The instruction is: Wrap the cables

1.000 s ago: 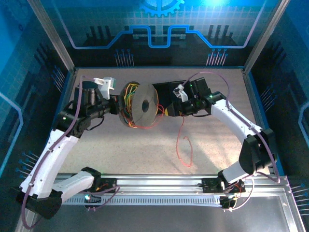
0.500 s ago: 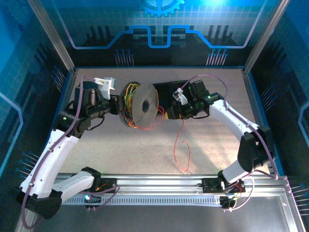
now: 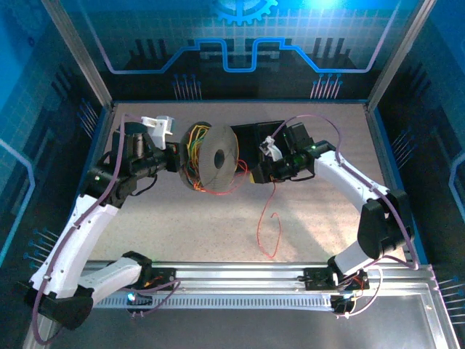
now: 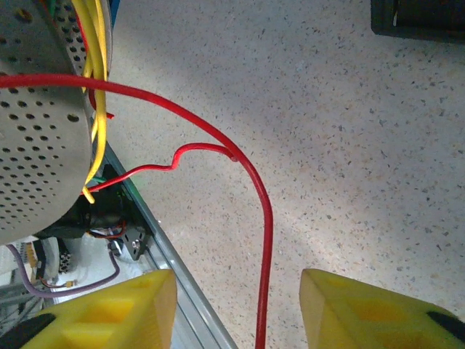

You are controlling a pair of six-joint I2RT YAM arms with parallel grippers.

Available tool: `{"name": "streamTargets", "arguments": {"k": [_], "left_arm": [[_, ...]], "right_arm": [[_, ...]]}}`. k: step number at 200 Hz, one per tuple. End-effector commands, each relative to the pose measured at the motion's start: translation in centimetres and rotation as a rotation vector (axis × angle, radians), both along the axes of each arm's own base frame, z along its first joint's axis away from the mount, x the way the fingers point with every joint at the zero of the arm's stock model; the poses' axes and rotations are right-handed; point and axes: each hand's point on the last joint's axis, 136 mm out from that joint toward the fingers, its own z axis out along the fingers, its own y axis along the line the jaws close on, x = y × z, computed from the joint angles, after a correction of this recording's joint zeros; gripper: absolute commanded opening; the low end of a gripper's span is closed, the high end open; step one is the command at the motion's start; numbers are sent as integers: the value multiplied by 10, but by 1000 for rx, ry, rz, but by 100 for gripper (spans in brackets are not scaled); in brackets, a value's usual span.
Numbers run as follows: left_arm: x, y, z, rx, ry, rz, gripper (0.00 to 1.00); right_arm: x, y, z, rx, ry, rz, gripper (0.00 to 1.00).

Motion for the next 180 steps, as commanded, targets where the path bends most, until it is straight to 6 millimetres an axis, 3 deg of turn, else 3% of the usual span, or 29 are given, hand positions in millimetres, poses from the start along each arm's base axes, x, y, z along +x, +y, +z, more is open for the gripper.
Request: {"name": "streamTargets", "arguments": {"k": [1, 44, 65, 100, 135, 180], "left_arm": [[1, -6, 56, -80, -210, -25, 0], [1, -6, 57, -84, -215, -26, 0], [1, -5, 59, -88, -221, -16, 0], [7, 17, 65, -64, -251, 111, 0], [8, 33, 82, -84, -241, 200, 0], [-5, 22, 103, -188, -194, 116, 0]], "right_arm": [[-16, 0, -9, -27, 31, 40, 45], [-18, -3, -19, -59, 45, 47, 30], [-16, -4, -23, -79, 39, 43, 0], [-9, -15, -34, -147, 13, -14, 0], [-5, -41, -65, -292, 26, -80, 0], [6, -71, -88, -400, 38, -168, 0]]}}
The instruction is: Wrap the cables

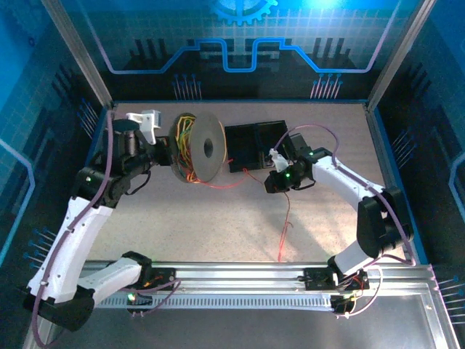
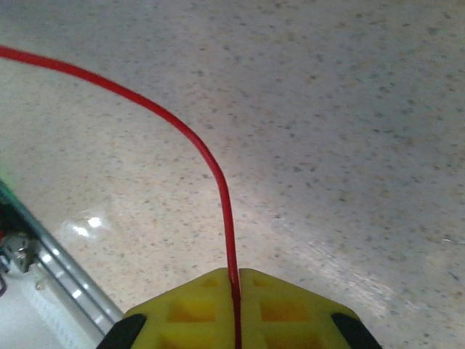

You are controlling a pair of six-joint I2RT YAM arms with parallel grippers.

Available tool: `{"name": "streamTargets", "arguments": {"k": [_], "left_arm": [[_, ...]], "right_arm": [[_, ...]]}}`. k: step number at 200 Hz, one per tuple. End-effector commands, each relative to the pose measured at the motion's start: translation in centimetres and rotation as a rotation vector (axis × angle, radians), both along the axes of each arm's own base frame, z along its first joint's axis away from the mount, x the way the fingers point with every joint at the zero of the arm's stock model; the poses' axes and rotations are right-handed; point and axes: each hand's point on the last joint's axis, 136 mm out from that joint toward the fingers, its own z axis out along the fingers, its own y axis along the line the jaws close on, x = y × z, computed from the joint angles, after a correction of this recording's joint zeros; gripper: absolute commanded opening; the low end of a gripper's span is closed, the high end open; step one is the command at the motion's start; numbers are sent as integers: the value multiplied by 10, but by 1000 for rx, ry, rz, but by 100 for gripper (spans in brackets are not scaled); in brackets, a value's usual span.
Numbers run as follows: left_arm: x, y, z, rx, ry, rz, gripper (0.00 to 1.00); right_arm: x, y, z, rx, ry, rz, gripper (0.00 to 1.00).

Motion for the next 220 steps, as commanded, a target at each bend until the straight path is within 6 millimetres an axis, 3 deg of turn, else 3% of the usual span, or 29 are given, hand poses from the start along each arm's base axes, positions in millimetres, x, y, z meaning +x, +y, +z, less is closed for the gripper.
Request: {"name": "streamTargets", "arguments": {"k": [1, 57, 126, 163, 189, 220], "left_arm": [[-11, -9, 79, -166, -188, -55, 0], [-29, -20, 89, -231, -158, -156, 0], [-77, -36, 77, -210, -87, -346, 0], [-90, -46, 68, -230, -53, -421, 0], [-91, -52, 42, -189, 8, -439, 0], [-90, -64, 9, -54, 58, -430, 0]], "right_arm": [[8, -26, -21, -106, 17, -75, 0], [20, -36, -42, -125, 48, -122, 0], [70, -83, -29, -186, -20, -307, 0], [100, -100, -11, -188, -65, -383, 0], [122, -118, 10, -179, -105, -451, 0], [145, -130, 50, -144, -189, -509, 0]]}}
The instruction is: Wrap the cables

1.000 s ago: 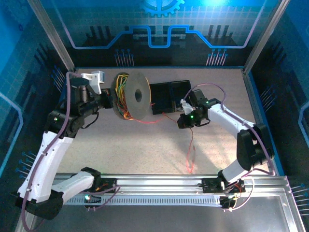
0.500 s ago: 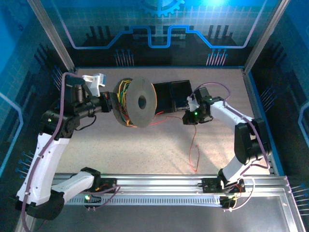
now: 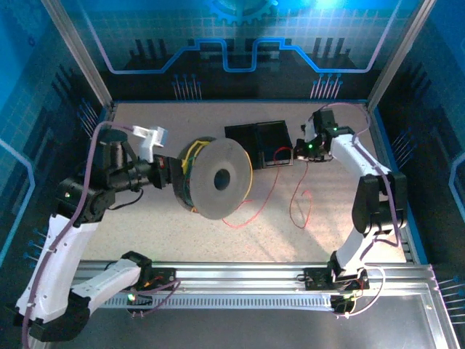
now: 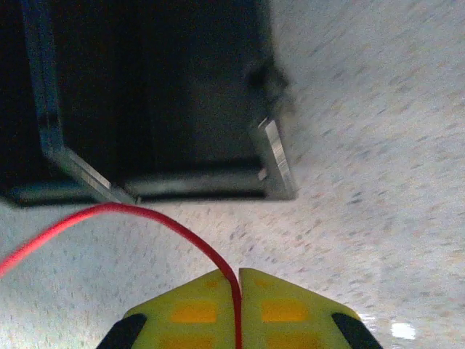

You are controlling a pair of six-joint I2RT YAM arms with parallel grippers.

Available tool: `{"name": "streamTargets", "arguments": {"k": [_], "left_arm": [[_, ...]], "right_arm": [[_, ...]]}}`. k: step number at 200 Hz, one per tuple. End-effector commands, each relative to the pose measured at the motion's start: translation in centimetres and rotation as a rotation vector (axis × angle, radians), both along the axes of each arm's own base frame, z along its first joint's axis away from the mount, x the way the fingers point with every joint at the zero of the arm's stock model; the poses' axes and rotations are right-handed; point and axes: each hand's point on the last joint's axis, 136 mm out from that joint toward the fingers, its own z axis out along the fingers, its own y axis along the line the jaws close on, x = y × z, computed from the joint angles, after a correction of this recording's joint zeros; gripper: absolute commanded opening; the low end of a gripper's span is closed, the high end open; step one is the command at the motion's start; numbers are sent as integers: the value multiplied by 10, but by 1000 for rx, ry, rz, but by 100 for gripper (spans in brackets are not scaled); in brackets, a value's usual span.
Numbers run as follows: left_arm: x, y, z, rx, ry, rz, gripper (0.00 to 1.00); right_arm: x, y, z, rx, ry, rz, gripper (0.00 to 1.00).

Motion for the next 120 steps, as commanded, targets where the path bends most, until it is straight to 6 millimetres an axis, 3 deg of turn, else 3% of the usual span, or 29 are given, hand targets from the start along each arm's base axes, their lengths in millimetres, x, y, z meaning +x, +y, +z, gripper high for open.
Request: {"name": "streamTargets", "arguments": {"k": [1, 24, 46, 89, 120], "left_arm": [[-2, -12, -1, 53, -67, -35, 0], [6, -21, -23, 147, -58, -16, 0], [21, -21, -30, 167, -69, 35, 0], [36, -27, -31, 157, -100, 57, 0], [50, -23, -34, 171, -108, 120, 0]], "right_arm": [[19, -14, 31, -10, -62, -66, 0], [30, -8, 61, 31, -132, -60, 0], [28, 5, 74, 96, -156, -19, 0], [9, 24, 75, 184, -181, 59, 0], [-10, 33, 60, 177, -136, 100, 0]]}}
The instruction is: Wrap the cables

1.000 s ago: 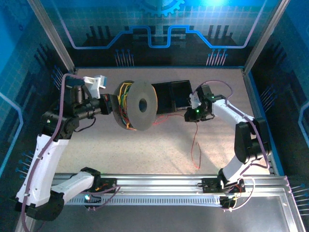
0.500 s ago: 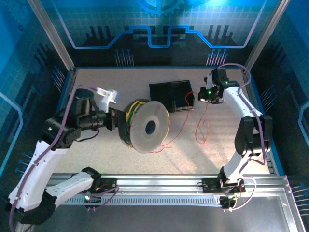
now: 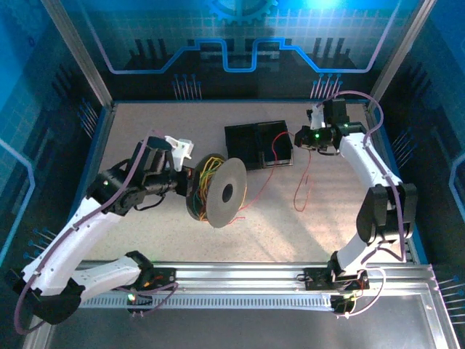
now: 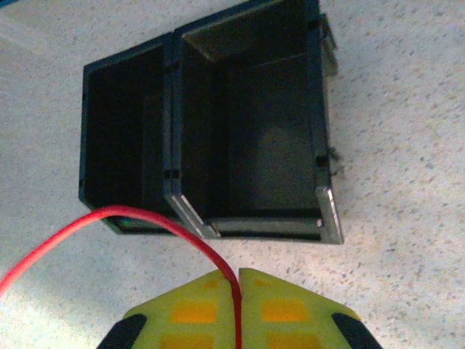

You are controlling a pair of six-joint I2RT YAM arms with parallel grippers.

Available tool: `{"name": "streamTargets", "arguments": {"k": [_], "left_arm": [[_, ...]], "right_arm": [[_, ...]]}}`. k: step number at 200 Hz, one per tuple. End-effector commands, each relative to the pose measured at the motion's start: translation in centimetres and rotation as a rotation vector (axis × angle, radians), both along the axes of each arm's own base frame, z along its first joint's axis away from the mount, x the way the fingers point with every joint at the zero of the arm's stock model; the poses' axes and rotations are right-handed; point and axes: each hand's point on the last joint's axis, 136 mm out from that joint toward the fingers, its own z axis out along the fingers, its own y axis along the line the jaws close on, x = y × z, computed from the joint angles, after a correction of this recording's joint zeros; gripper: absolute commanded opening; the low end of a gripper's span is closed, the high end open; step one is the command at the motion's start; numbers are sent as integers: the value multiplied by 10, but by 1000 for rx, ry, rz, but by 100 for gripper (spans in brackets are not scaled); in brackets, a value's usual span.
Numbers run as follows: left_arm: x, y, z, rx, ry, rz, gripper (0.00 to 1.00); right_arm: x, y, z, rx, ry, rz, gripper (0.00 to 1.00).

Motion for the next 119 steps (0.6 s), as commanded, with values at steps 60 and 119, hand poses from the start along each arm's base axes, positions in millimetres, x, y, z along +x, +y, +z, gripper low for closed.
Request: {"name": "streamTargets", "arguments": {"k": [60, 119], "left_arm": [[53, -10, 31, -144, -210, 152, 0], [85, -14, -34, -109, -186, 242, 0]], "right_arm": [[-56, 38, -42, 104, 92, 63, 0], [-64, 33, -74, 271, 212, -252, 0]]}}
